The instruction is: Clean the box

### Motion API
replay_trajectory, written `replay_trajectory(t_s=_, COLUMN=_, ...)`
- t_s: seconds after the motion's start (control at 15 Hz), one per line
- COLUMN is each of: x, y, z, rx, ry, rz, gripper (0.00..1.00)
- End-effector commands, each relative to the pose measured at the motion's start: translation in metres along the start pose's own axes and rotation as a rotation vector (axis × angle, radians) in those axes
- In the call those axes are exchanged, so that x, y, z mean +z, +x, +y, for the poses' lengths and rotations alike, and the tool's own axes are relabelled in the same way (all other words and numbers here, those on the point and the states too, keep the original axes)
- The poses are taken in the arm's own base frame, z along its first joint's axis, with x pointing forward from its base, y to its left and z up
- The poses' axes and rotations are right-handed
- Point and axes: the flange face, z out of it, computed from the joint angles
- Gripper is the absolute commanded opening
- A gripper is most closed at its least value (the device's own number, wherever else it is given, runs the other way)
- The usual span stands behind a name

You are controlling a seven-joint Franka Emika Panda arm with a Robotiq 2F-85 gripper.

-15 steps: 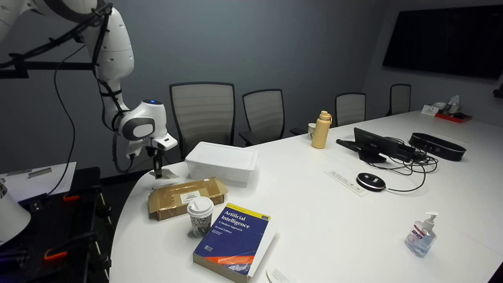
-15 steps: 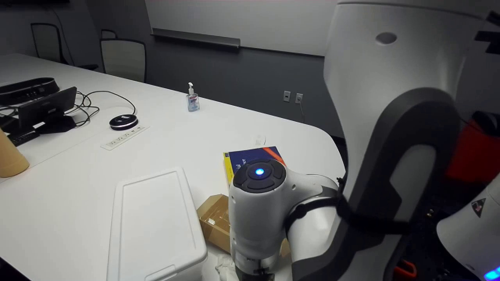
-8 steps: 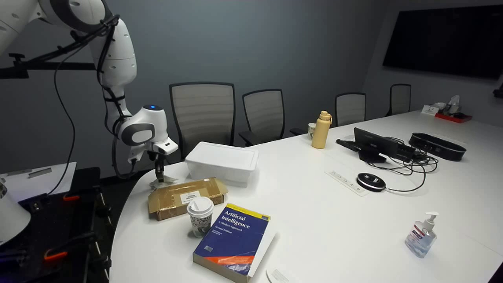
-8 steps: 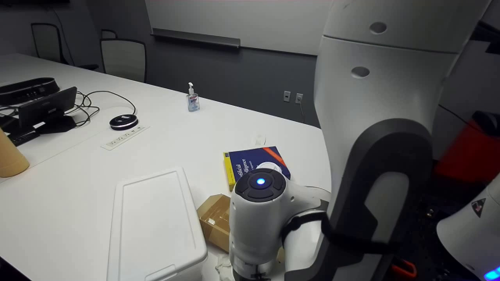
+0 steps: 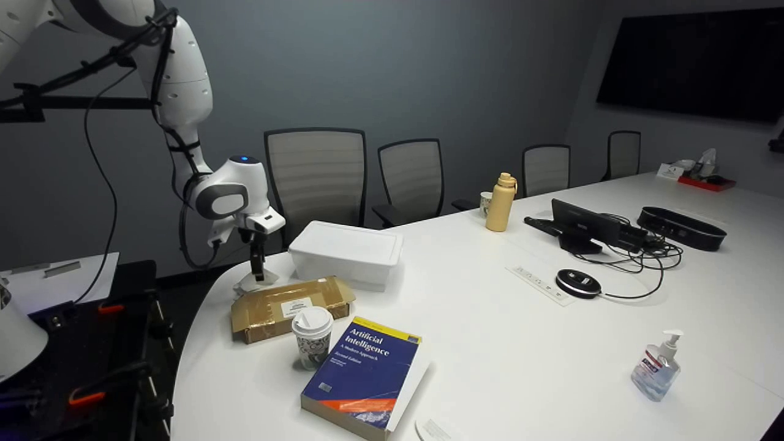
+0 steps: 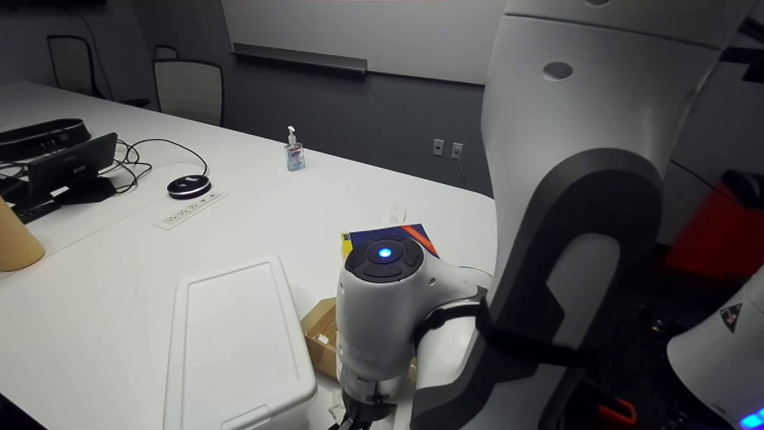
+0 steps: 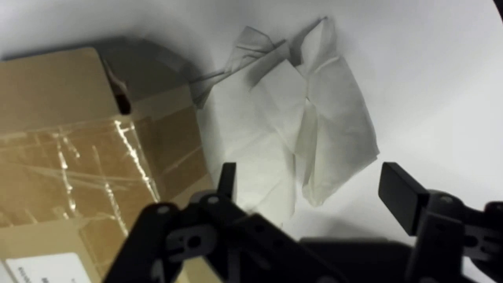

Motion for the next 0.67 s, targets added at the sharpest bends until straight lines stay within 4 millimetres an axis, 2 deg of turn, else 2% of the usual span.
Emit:
replay_trajectory(t_s=0.0, x=-0.033, y=0.003, z=0.002, rx=-0.028, ry=-0.040, rz=0.003, gripper=1.00)
replay_trajectory(t_s=0.33, x=-0.056, y=0.017, z=0.016, rx=-0.021, ry=-0.106, rz=0.019, gripper=1.00)
replay_trajectory(t_s=0.6, x=-0.059, y=0.020, z=0.022, rx=-0.044, ry=-0.130, rz=0.020, gripper=1.00)
